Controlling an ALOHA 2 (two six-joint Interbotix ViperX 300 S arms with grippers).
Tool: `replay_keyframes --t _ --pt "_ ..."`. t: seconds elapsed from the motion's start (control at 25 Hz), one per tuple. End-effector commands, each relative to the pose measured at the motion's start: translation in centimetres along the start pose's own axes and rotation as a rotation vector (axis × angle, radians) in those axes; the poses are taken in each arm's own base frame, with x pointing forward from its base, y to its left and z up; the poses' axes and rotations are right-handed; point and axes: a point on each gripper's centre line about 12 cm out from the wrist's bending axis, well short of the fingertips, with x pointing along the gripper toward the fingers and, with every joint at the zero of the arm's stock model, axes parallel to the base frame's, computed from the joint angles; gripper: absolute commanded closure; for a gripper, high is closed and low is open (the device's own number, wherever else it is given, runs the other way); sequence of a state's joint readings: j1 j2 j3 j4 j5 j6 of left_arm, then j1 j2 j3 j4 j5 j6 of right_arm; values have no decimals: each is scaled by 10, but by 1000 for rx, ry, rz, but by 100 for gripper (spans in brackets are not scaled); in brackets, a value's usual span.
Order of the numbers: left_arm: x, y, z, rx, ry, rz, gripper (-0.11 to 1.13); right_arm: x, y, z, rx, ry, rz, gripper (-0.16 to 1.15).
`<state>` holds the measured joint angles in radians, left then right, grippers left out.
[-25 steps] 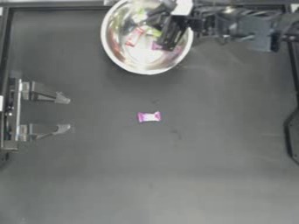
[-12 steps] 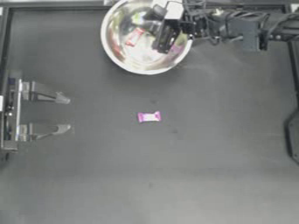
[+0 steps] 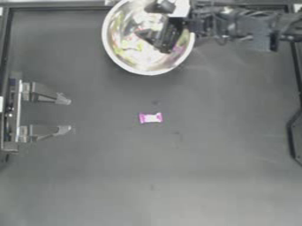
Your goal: Put candies in bowl
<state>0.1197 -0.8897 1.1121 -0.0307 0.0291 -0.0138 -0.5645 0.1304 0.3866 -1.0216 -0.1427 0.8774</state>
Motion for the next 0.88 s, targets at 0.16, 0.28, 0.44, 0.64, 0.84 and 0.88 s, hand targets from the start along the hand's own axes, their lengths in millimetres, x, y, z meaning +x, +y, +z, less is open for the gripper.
replay_keyframes --t 0.16,0.28,0.44,0.64,0.84,0.88 --pt "0 0 6 -2 -20 -1 9 -67 31 37 5 -190 129 0" --pt "0 0 5 0 -17 -1 9 -92 49 35 -13 -214 173 0" --pt "0 0 6 8 -20 -1 9 -127 74 30 -41 -236 221 0" --pt "0 0 7 18 -21 0 9 -175 96 22 -55 -254 233 1" --pt "0 0 6 41 -20 0 9 -214 112 8 -14 -250 241 1" --pt "0 0 6 46 -20 1 9 -221 114 4 -7 -247 247 1"
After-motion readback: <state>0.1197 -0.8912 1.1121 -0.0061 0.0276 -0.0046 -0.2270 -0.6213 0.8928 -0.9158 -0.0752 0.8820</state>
